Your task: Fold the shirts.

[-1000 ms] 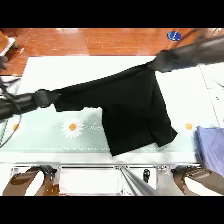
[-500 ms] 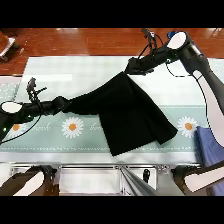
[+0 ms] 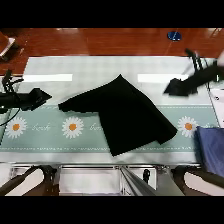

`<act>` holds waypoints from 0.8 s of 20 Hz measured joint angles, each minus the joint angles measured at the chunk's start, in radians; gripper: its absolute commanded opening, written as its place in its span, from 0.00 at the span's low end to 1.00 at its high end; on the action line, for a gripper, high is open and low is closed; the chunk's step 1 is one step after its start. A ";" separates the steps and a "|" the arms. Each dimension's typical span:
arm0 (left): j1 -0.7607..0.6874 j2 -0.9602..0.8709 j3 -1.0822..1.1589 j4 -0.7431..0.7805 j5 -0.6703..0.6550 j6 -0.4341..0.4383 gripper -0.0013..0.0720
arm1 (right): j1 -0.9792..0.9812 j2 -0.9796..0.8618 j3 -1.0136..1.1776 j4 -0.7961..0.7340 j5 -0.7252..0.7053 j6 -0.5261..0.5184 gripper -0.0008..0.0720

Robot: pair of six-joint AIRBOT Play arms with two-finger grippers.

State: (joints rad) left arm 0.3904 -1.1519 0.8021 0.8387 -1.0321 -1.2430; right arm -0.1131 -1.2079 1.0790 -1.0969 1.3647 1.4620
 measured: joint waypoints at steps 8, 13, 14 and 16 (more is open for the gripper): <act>-0.074 -0.274 0.126 -0.152 -0.093 0.285 0.71 | -0.029 0.499 -0.674 0.080 -0.077 0.024 0.57; -0.232 -0.390 0.254 -0.068 -0.135 0.294 0.70 | -0.030 0.557 -0.736 0.094 -0.049 0.056 0.57; -0.264 -0.408 0.280 -0.016 -0.153 0.276 0.51 | -0.030 0.561 -0.740 0.094 -0.046 0.058 0.57; -0.312 -0.436 0.321 0.082 -0.200 0.240 0.05 | -0.030 0.566 -0.745 0.092 -0.043 0.066 0.57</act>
State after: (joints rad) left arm 0.0788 -1.5875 1.1229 0.9211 -1.2324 -1.0027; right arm -0.1432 -0.6422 0.3336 -1.0046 1.3216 1.5280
